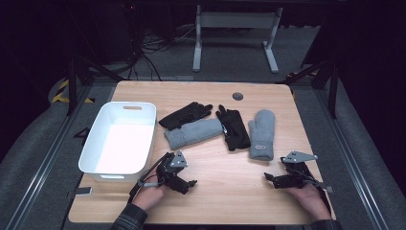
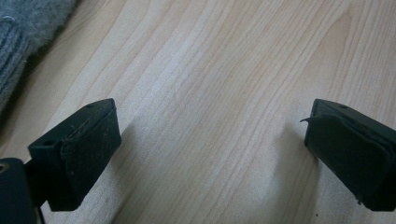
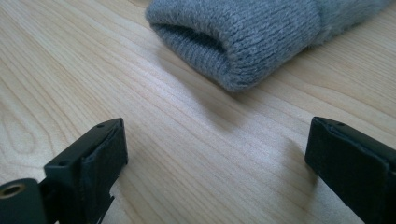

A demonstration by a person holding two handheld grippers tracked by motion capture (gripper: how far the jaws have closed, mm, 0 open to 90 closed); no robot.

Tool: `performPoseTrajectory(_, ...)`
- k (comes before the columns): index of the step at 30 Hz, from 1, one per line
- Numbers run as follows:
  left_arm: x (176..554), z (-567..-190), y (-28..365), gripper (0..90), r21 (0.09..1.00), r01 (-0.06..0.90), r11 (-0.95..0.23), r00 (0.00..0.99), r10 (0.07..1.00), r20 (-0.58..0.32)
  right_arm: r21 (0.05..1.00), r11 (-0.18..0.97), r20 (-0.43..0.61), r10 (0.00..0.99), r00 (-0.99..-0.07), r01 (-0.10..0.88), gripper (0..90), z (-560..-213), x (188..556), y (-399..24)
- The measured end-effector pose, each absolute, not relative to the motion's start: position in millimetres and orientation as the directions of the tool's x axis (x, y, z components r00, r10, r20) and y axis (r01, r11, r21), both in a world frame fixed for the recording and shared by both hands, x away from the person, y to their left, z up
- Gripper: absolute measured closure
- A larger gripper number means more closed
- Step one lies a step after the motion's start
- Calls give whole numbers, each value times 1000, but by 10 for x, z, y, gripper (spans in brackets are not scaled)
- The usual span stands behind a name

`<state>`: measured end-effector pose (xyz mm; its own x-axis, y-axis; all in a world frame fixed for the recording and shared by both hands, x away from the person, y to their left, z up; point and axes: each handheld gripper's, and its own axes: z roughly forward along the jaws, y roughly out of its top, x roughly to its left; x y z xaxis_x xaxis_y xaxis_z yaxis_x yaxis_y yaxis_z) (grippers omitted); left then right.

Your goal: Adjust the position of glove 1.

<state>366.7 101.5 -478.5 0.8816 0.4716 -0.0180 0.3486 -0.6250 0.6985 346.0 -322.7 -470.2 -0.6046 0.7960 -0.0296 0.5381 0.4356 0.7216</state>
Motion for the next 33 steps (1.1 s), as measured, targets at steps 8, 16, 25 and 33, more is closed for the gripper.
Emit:
performPoseTrajectory(8, 3678, -4787, 999, 11, 691, 360, -627, 876, 482, -20, 704, 447, -28, 794, -607, 551, 87, -4677, 3475, -3215)
performPoseTrajectory(16, 3689, -4784, 998, 2, 688, 365, -627, 873, 488, -19, 706, 435, -8, 794, -608, 559, 300, -4533, 3483, -3272)
performPoseTrajectory(25, 3685, -4782, 994, 3, 687, 370, -626, 870, 493, -19, 752, 394, 30, 781, -624, 528, 701, -4309, 3607, -3329)
performPoseTrajectory(33, 3696, -4782, 1006, 14, 689, 363, -627, 874, 485, -19, 779, 375, 37, 773, -633, 503, 899, -4160, 3778, -3300)
